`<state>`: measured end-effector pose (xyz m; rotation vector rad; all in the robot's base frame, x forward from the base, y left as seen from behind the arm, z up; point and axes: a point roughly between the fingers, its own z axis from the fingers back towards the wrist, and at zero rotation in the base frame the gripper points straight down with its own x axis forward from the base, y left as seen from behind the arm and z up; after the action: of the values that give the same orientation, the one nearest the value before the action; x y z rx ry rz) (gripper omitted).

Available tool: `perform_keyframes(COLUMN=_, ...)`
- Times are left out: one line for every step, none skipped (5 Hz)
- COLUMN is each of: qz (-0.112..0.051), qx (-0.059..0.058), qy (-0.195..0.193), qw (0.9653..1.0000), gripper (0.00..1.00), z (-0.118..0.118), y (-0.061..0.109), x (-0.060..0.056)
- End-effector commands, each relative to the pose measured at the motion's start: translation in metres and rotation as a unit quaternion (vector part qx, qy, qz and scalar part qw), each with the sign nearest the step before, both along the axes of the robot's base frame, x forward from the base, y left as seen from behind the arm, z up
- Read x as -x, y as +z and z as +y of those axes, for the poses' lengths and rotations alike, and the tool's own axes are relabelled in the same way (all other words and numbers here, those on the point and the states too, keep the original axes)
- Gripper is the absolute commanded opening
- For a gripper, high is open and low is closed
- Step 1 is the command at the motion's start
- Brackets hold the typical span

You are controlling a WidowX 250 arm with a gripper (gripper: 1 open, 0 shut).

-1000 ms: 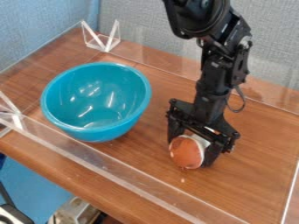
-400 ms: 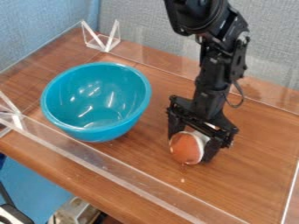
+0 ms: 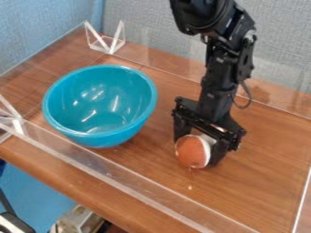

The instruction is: Put the mushroom in the blue bowl

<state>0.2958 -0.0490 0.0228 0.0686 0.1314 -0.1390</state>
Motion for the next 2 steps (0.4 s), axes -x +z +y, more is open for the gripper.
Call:
perform_keyframes(qz=-0.003, qx=-0.002, qy=0.012, qw=0.9999, gripper=1.0, z=0.0108, y=0.0021, x=-0.004)
perform_keyframes(qz=0.001, qx=-0.002, qy=0.012, qw=0.9999, gripper=1.0, z=0.0131, y=0.0021, x=-0.0045)
